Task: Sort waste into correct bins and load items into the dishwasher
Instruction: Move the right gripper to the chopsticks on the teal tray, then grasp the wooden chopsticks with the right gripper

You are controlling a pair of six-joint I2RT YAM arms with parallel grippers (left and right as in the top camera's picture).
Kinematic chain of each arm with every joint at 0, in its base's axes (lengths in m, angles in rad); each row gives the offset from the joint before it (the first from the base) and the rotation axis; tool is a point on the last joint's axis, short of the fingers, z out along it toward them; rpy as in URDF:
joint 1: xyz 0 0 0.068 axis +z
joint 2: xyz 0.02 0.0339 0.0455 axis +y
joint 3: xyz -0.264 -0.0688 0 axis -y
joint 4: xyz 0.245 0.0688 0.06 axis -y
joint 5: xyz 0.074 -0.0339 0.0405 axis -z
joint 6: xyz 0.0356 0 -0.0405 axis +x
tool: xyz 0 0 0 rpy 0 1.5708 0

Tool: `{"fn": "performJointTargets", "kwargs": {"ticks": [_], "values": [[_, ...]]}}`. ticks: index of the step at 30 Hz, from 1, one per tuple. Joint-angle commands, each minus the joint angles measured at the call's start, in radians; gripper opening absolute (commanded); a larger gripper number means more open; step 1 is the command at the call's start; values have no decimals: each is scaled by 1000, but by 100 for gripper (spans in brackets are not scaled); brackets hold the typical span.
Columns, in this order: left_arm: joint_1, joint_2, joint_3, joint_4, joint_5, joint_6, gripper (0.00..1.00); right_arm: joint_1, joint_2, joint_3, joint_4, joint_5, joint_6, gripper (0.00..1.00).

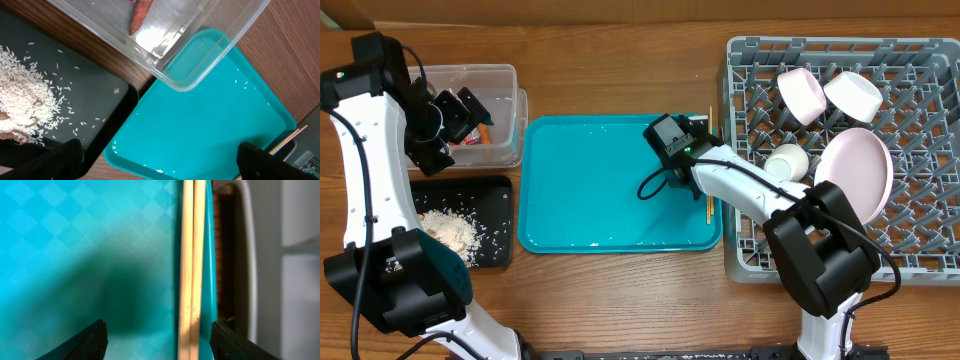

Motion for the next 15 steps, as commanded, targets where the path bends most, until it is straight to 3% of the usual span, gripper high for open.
{"fn": "performJointTargets", "kwargs": {"ticks": [1, 11, 15], "values": [[-2, -24, 19, -3, -2, 23, 100, 5, 10, 40, -19, 2, -21, 68], [-2, -24, 19, -3, -2, 23, 100, 5, 10, 38, -20, -81, -13, 69], [-2, -24, 19, -3, -2, 23, 100, -1, 10, 29, -14, -81, 13, 74]]}}
